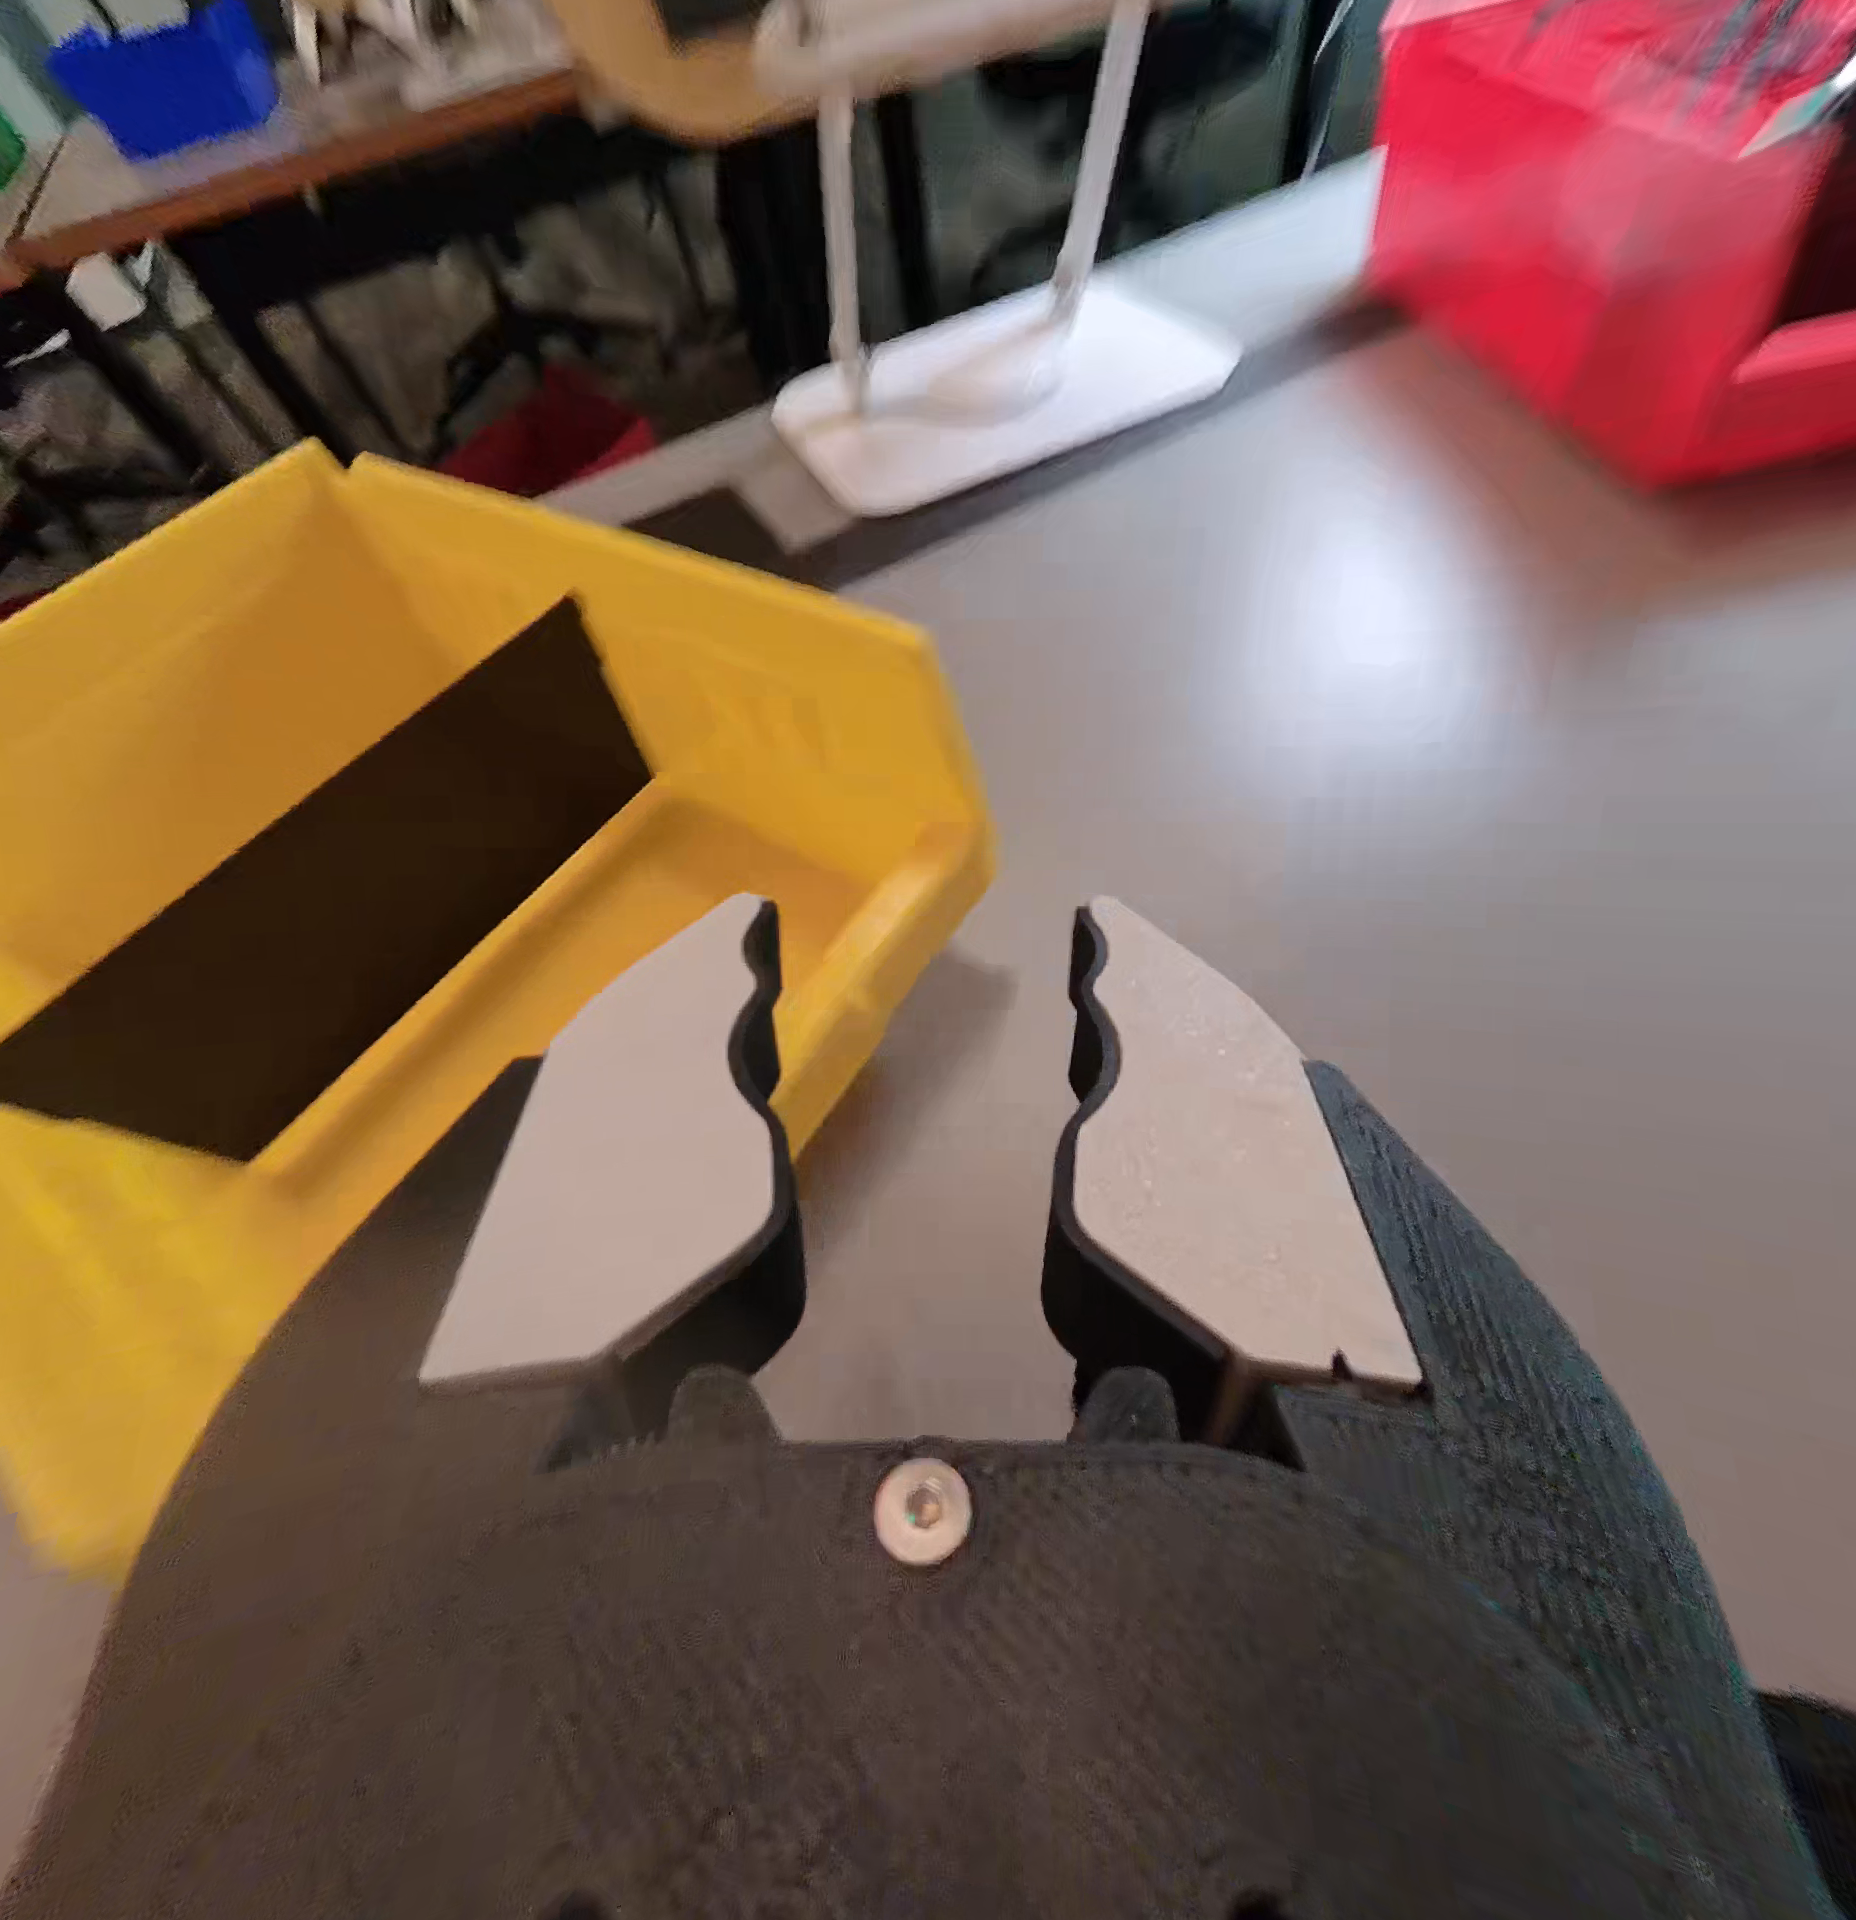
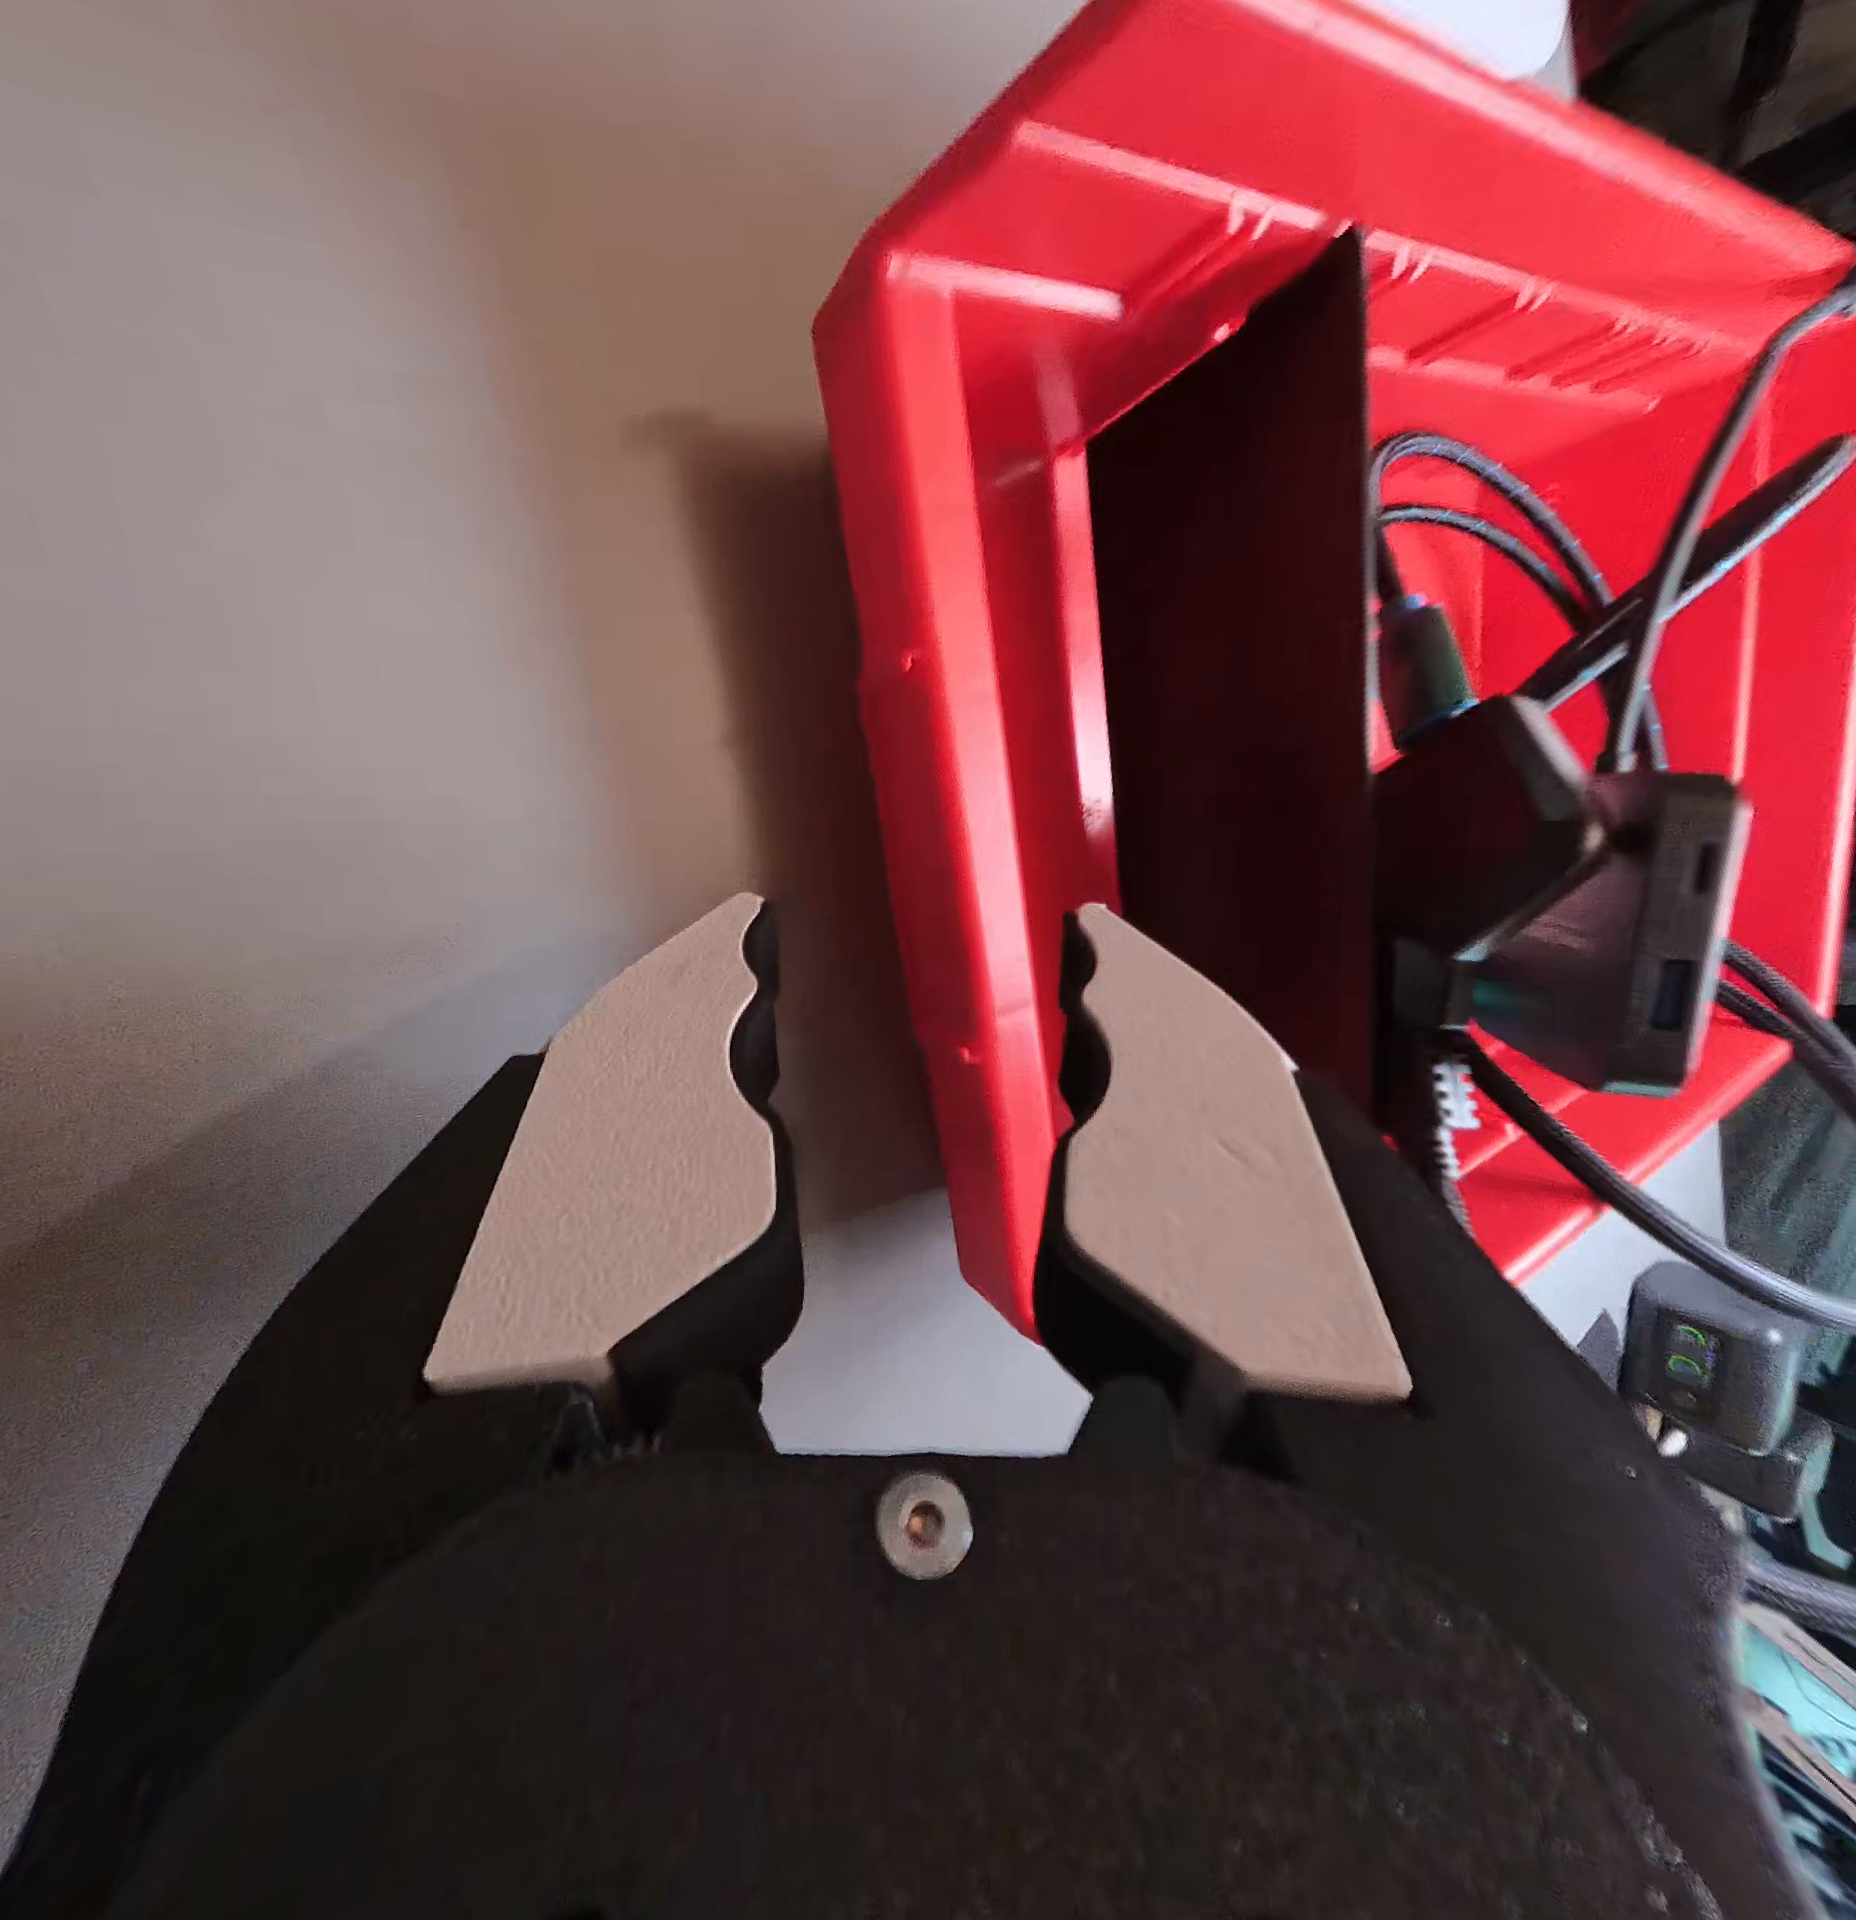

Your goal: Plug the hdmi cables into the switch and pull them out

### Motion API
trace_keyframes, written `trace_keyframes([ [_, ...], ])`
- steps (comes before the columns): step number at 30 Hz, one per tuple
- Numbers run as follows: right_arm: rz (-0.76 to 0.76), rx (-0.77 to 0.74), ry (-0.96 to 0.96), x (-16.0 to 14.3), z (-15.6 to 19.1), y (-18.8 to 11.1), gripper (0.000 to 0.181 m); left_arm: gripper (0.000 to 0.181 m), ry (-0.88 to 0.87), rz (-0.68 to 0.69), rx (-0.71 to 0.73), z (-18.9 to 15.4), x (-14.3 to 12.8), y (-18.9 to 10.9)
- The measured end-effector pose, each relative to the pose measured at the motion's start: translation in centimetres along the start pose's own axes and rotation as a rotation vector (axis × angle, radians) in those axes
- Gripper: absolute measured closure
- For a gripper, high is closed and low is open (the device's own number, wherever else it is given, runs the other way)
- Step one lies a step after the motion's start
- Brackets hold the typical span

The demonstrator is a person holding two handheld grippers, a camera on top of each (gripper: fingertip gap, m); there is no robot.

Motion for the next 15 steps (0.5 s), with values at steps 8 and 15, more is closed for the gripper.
trace_keyframes([
  [8,0.167,0.084,-0.144,0.5,-0.1,3.6,0.135,0.112,0.385,0.498,0.125,3.9,-4.4,4.3],
  [15,0.184,0.063,-0.264,1.7,-0.2,4.6,0.15,0.149,0.604,0.542,0.044,3.3,-5.2,6.7],
])
Point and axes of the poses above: each gripper's, where its closed fingertips meet, y out along the fingers, x out of its top, z = x × y across the jaws, the point moved 5 cm from there along -y, back along the fingers, and after that the axes turned 8 degrees about -y, right-handed, at the moved point
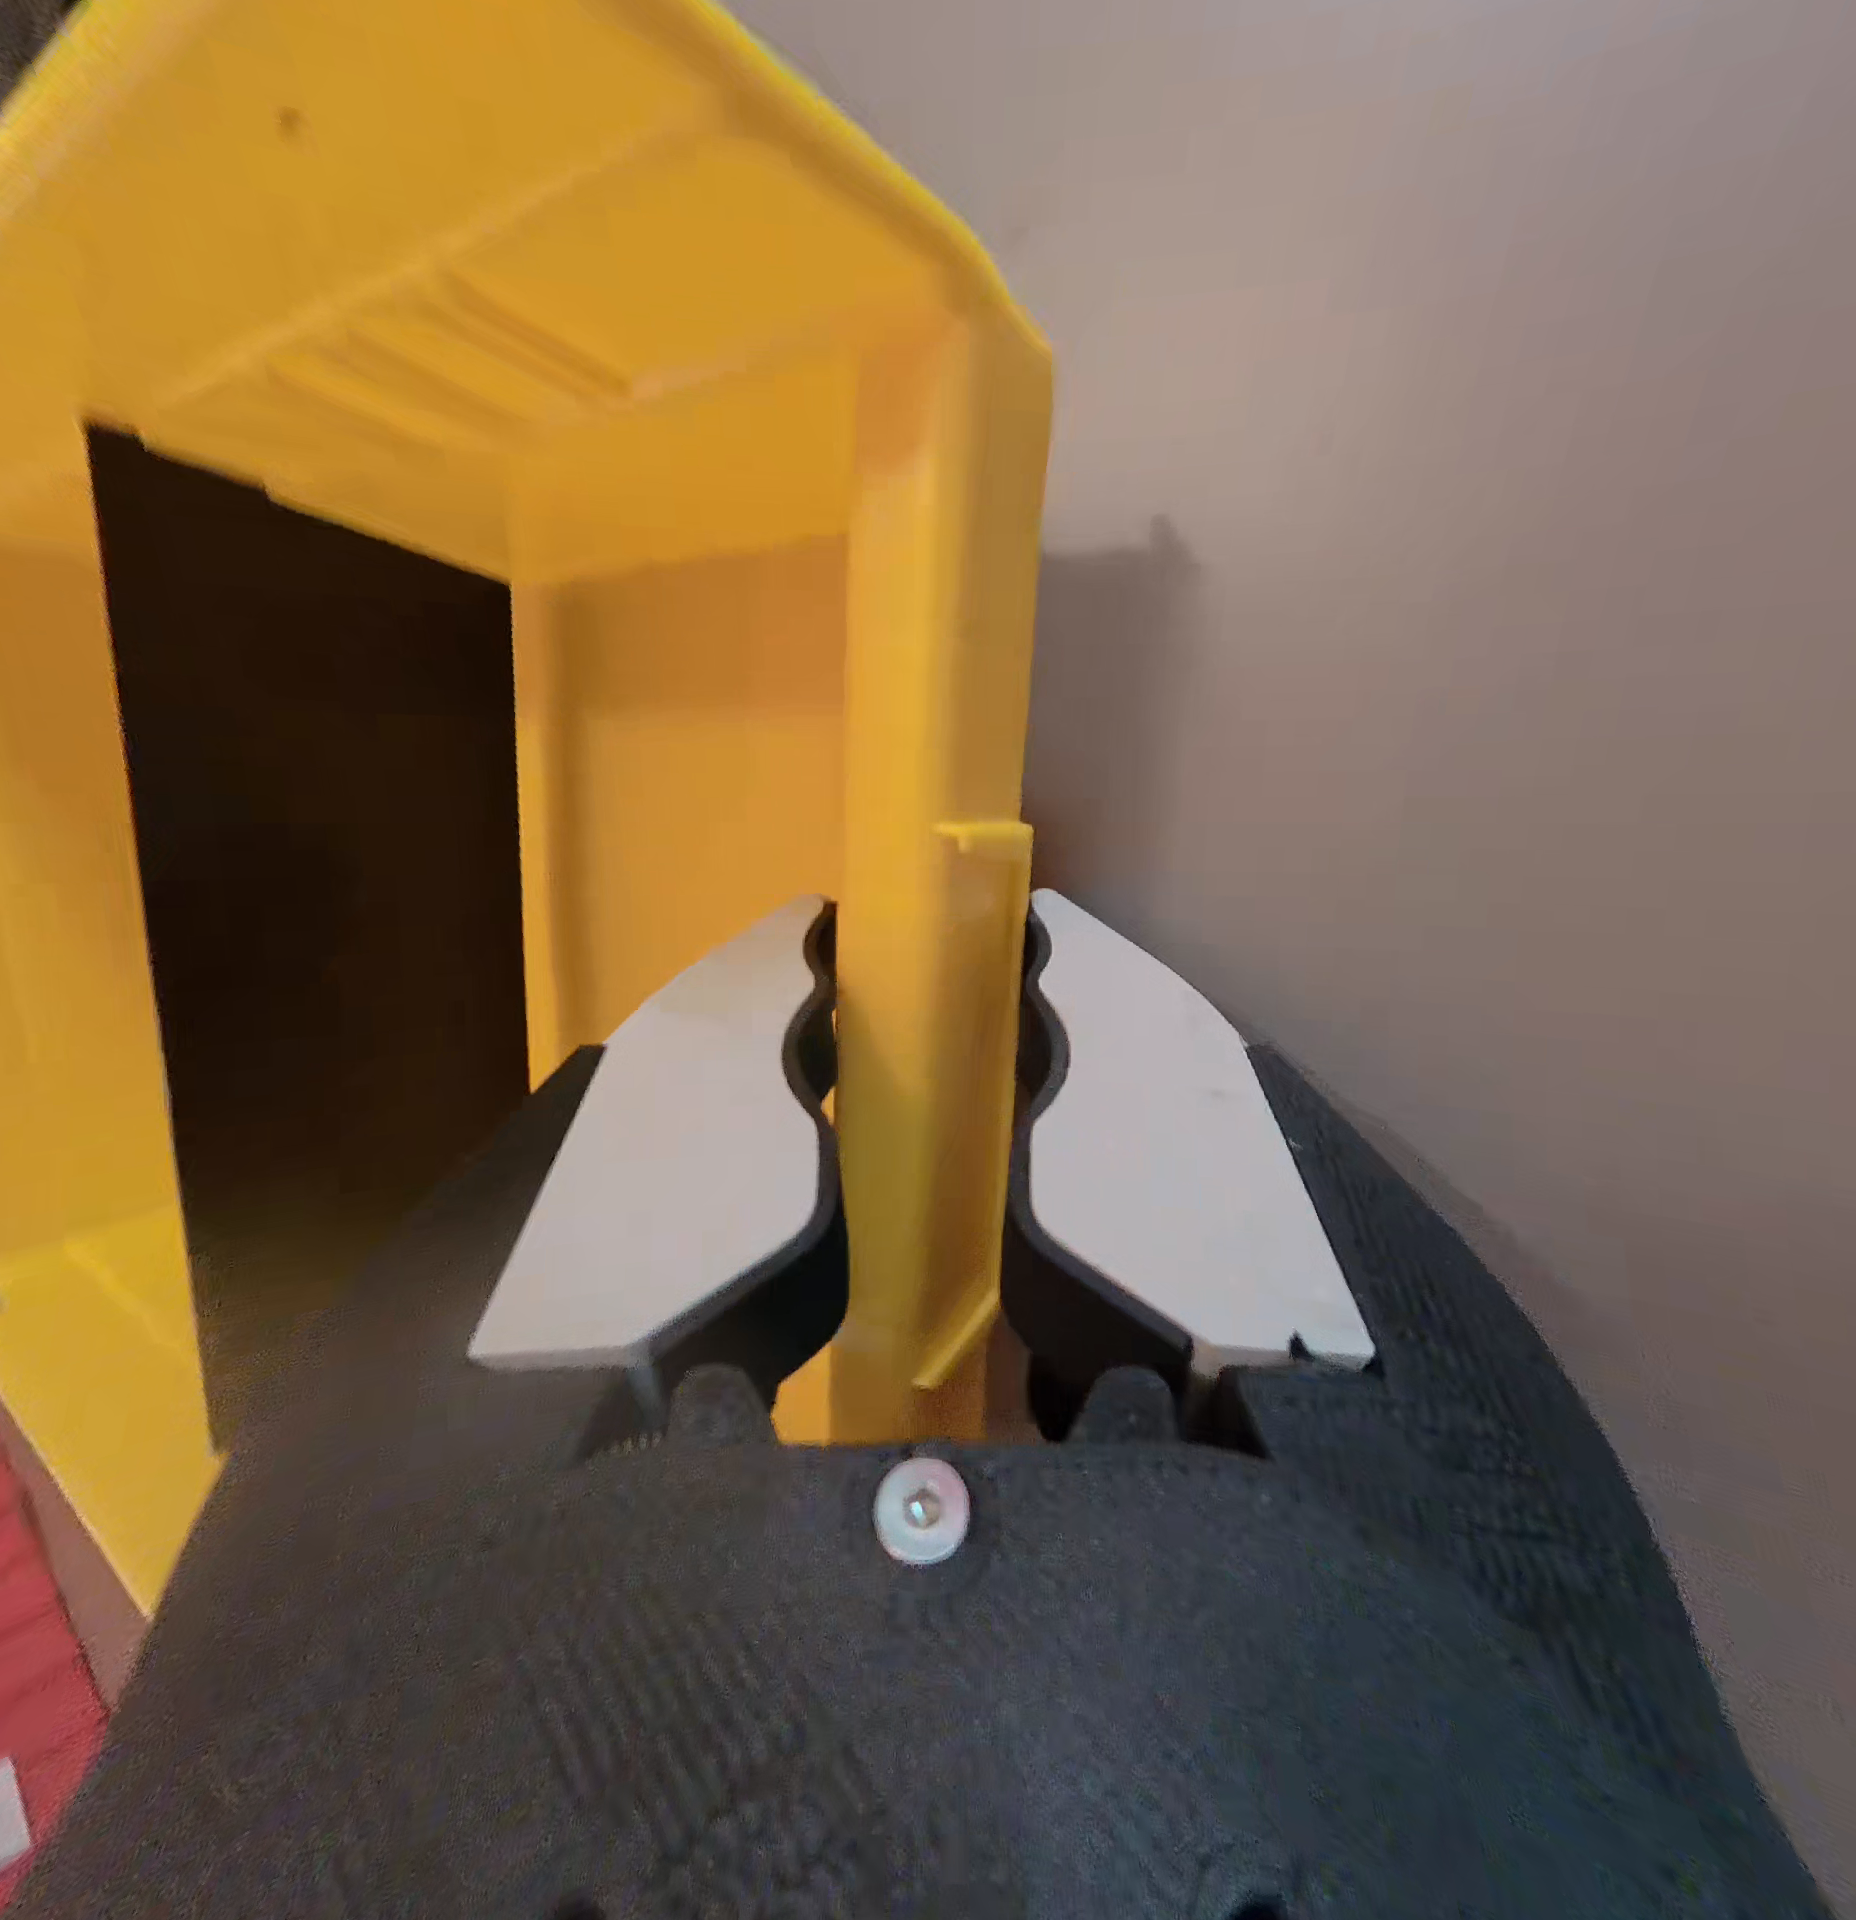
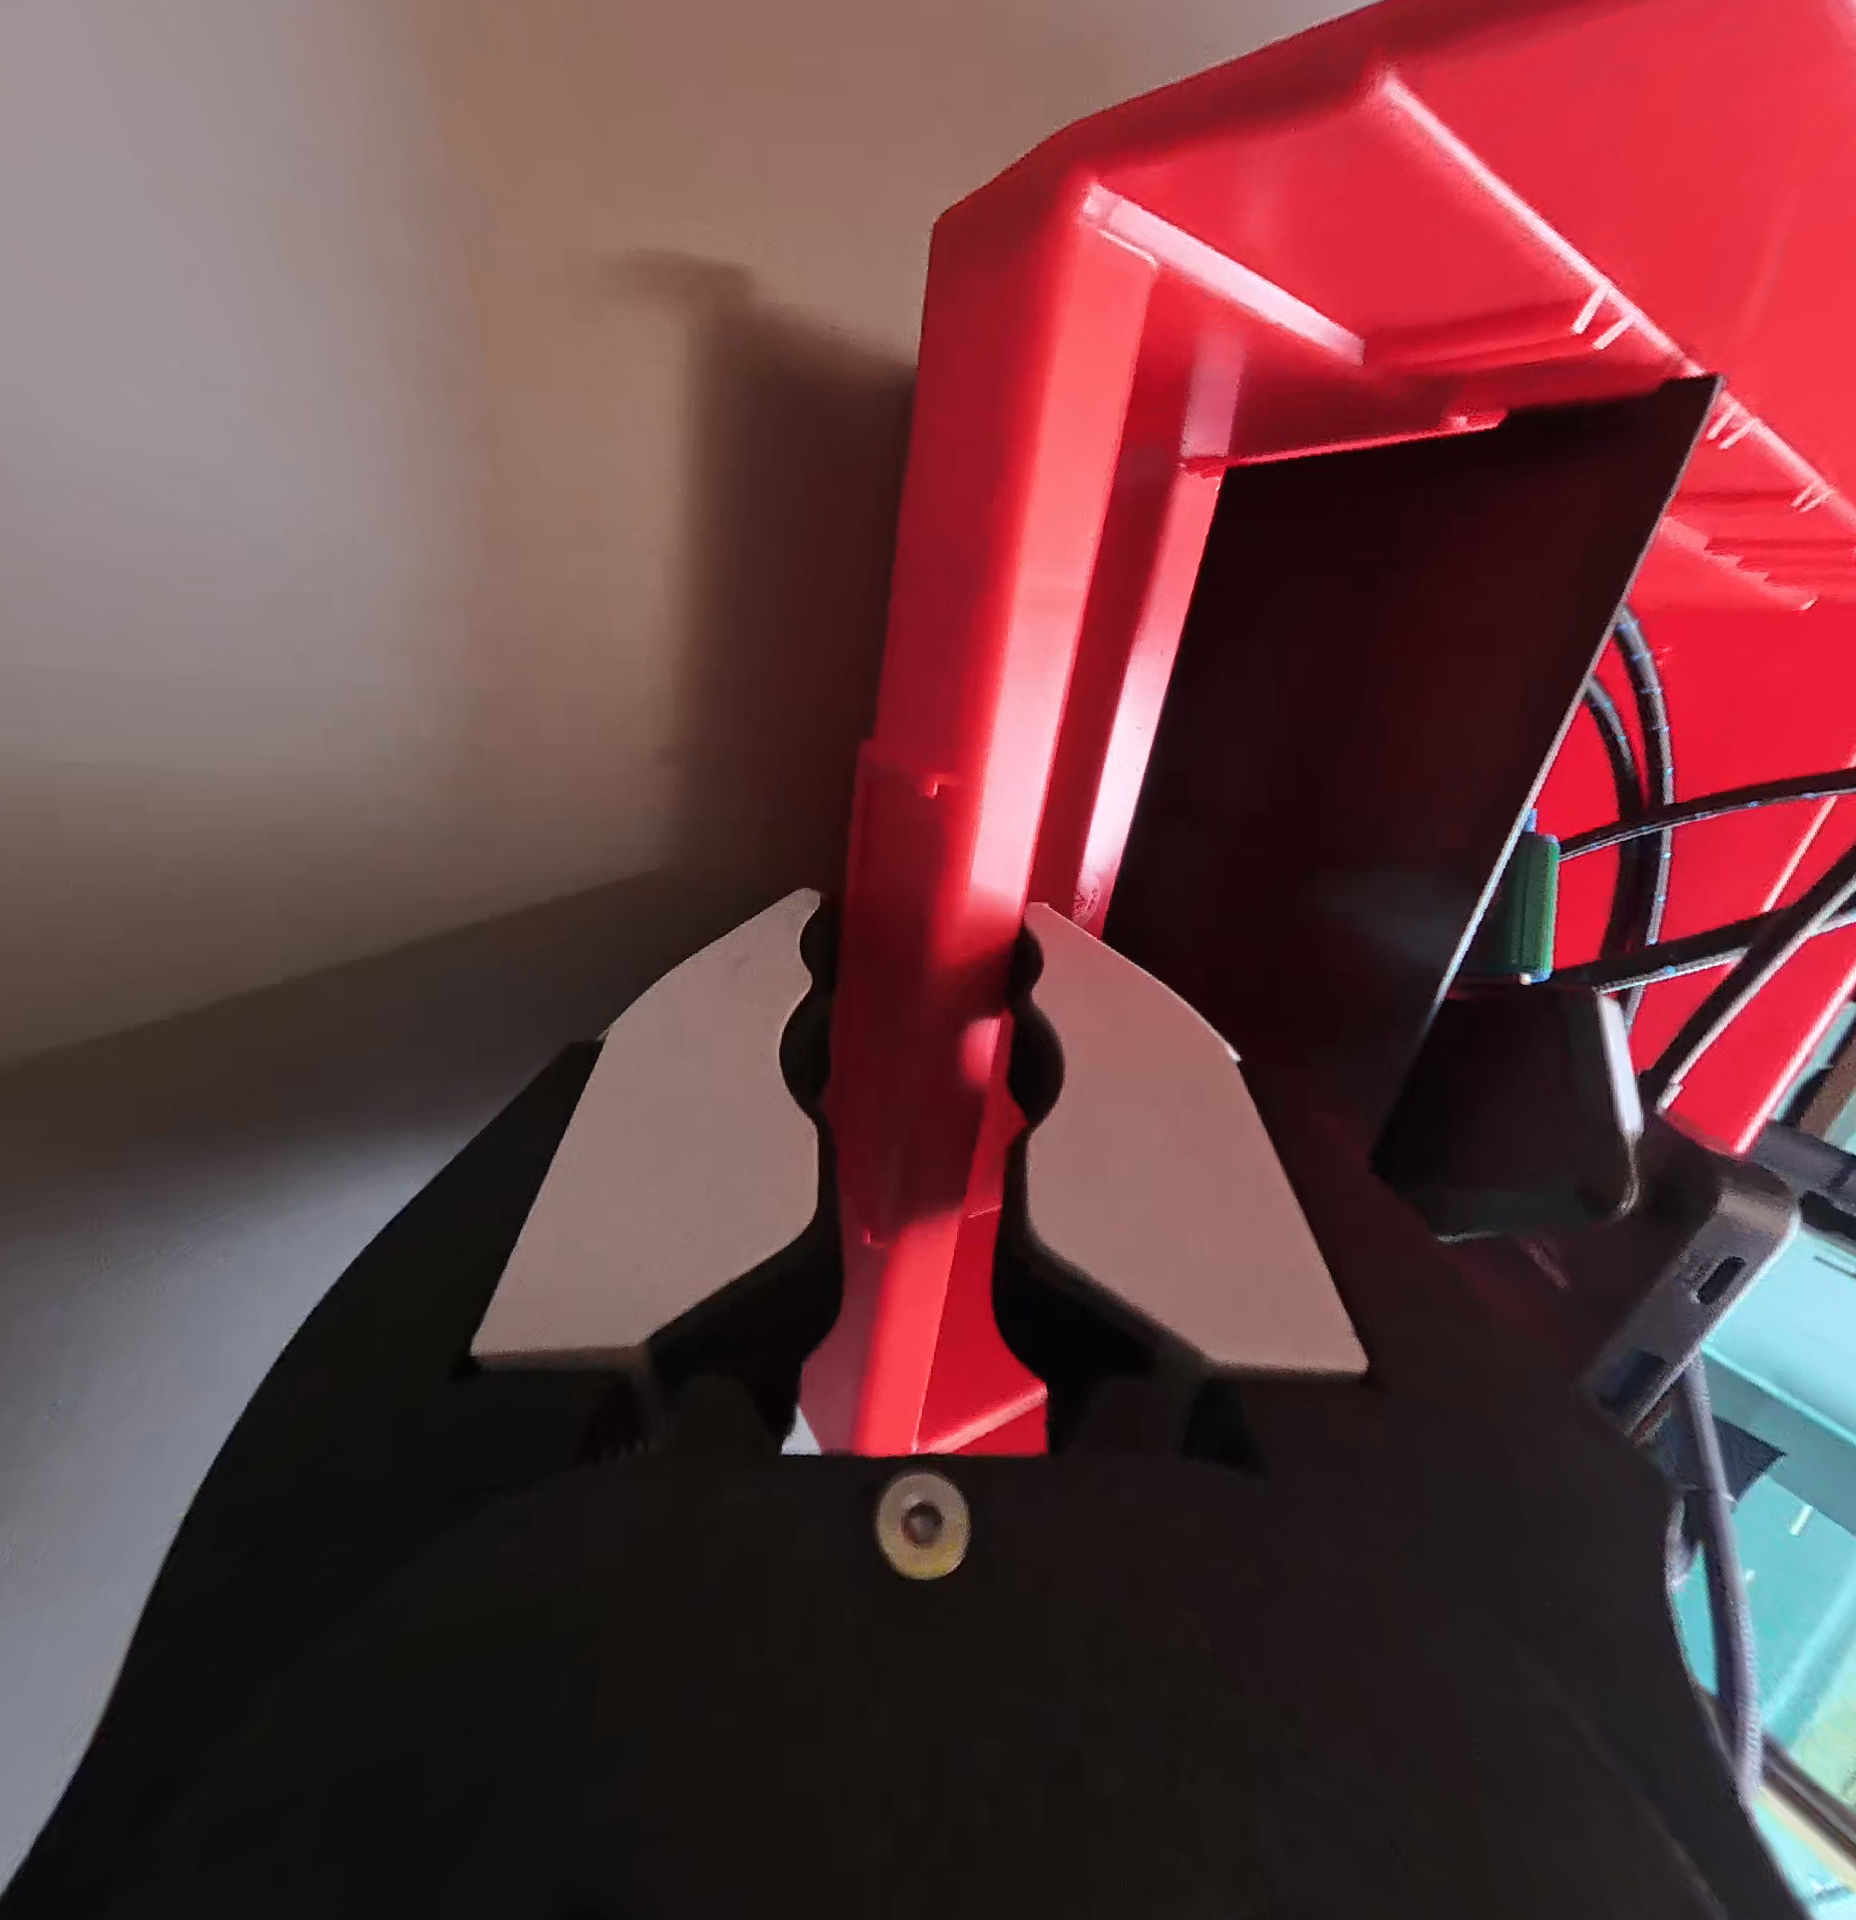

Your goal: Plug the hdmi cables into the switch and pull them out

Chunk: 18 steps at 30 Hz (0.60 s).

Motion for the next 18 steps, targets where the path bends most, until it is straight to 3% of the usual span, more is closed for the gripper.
trace_keyframes([
  [5,-0.063,-0.006,-0.073,1.6,3.1,-2.0,0.15,0.15,0.113,-0.068,-0.024,-4.2,3.0,-0.9],
  [12,-0.171,-0.005,-0.144,4.6,8.6,-5.5,0.151,0.149,0.338,-0.22,-0.14,-11.0,9.5,-1.6],
  [18,-0.374,-0.019,0.015,6.0,12.7,-9.3,0.15,0.144,0.406,-0.333,-0.181,-13.0,13.8,-0.8],
])
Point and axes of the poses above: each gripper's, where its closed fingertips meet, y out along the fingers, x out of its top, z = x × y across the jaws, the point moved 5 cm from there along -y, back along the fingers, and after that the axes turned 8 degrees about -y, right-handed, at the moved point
